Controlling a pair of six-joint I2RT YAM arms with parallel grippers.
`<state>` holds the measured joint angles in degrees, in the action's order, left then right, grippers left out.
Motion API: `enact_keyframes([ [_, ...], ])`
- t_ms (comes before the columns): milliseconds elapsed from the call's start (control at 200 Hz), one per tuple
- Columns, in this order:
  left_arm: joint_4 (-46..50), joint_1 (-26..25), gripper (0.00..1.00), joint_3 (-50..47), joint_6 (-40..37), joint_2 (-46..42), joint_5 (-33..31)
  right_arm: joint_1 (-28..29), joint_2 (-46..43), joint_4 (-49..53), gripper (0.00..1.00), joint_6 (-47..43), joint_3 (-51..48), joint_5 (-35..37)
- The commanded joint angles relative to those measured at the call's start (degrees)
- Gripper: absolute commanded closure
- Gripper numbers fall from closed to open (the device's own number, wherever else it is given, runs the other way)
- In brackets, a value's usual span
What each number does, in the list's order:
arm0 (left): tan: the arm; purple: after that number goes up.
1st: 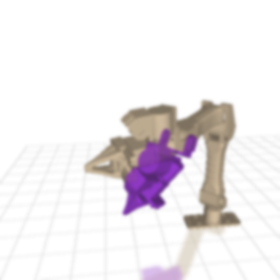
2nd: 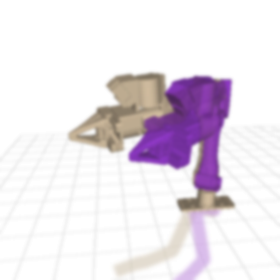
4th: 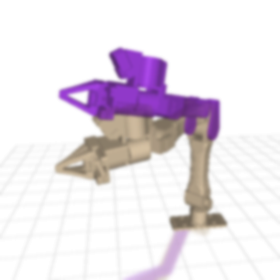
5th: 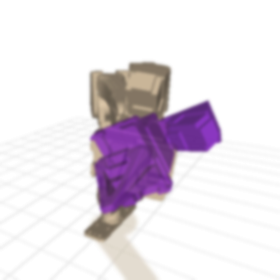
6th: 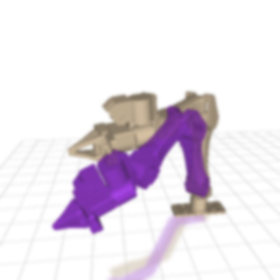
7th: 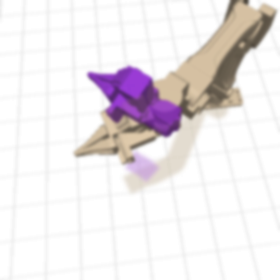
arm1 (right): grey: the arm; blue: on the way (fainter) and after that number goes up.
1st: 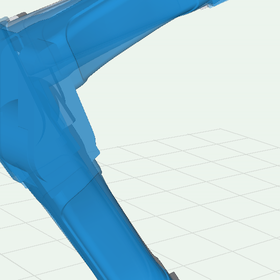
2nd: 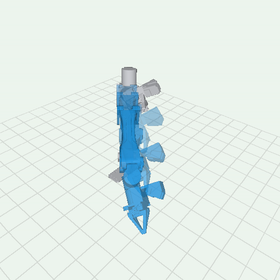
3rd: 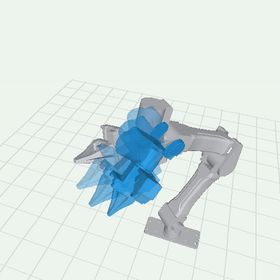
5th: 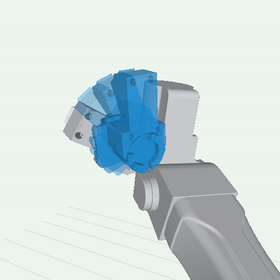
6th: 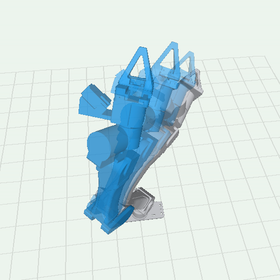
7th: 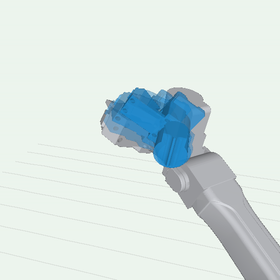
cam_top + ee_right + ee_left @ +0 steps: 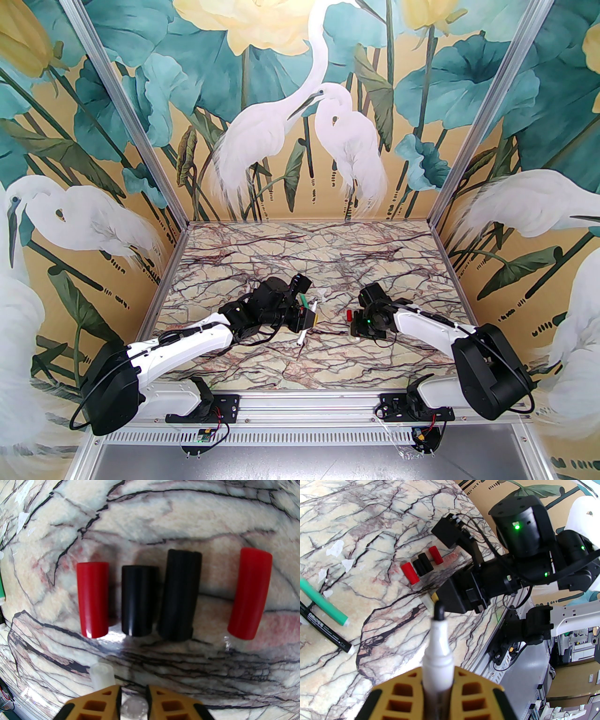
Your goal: Open the pen caps
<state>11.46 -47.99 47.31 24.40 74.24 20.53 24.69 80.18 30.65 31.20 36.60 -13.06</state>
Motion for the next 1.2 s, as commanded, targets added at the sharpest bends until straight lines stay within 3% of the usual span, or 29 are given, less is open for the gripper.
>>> enact_keyframes([
  [0,0.47,0.17,0.96,1.47,0.01,0.47,1.07,0.17,-0.84,0.55,0.72,-0.84,1.84,1.39],
  [255,1.0,0.17,0.97,1.55,0.6,0.65,-0.31,0.16,-4.64,2.57,0.71,-0.53,2.84,1.08],
  [420,2.59,0.17,0.98,1.91,1.9,0.55,-5.26,0.11,-10.73,4.3,0.7,0.0,2.94,1.1],
  [705,6.25,0.16,0.98,2.9,4.97,1.88,-16.88,0.18,-23.25,6.08,0.55,-0.4,3.36,-0.71],
  [760,7.12,0.26,0.98,3.32,5.44,2.59,-18.84,0.17,-25.74,5.98,0.5,-0.76,3.19,-1.73],
  [950,10.3,2.36,0.98,5.04,7.3,6.03,-24.46,0.18,-32.76,5.97,0.11,-1.36,3.04,-4.68],
  [1035,11.0,3.52,0.98,5.96,6.71,8.73,-26.03,0.18,-34.22,5.83,0.0,-1.08,3.39,-5.47],
  [1195,12.36,5.47,0.98,8.44,4.99,14.23,-29.69,0.17,-35.49,3.46,0.01,0.56,3.17,-9.0],
])
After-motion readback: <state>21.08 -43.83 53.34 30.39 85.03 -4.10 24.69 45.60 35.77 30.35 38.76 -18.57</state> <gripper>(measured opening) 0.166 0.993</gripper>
